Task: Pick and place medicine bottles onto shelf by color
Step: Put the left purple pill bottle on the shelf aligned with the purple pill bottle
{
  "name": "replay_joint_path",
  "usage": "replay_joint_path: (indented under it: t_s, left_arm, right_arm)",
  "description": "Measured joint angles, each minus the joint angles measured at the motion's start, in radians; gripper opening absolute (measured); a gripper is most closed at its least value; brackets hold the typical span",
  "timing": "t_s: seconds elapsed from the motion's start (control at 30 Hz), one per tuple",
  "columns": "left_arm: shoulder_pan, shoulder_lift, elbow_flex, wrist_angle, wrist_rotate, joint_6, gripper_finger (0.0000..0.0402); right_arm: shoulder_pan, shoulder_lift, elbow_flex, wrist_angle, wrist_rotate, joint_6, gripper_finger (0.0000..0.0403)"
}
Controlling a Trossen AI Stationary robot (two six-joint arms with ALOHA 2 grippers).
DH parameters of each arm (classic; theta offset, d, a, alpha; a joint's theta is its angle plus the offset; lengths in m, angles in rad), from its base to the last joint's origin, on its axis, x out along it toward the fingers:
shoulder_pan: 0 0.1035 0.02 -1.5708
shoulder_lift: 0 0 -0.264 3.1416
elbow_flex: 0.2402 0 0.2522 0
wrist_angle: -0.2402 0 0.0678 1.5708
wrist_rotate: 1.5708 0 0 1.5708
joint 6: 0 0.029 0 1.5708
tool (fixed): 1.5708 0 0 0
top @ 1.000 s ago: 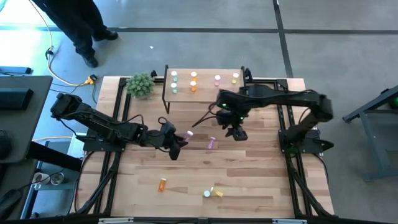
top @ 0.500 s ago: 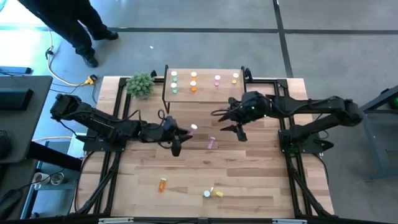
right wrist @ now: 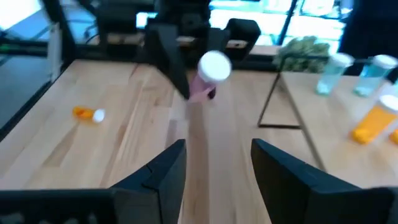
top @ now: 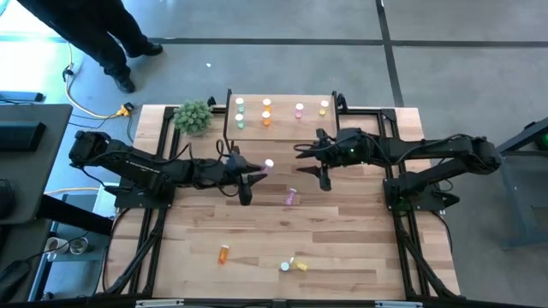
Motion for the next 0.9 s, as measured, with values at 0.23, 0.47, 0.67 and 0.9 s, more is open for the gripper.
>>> replay_joint_path:
  t_s: [0.23,0.47,0.67,0.9]
  left_arm:
    - [0.035,0.000,0.000,0.035,-0.001,0.138,0.0101]
    - [0.037,0.000,0.000,0.058,0.000,0.241,0.0101]
    - [0.036,0.000,0.000,0.063,0.000,0.260,0.0101]
    - [0.036,0.000,0.000,0.063,0.015,0.266,0.0101]
  right_arm:
    - [-0.006,0.000,0.000,0.070,0.006,0.050,0.0195]
    - [-0.005,0.027,0.000,0.176,0.005,0.089,0.0220]
    - [-0.005,0.103,0.000,0.294,0.004,0.070,0.0220]
    - [-0.003,0.164,0.000,0.426,0.004,0.062,0.0220]
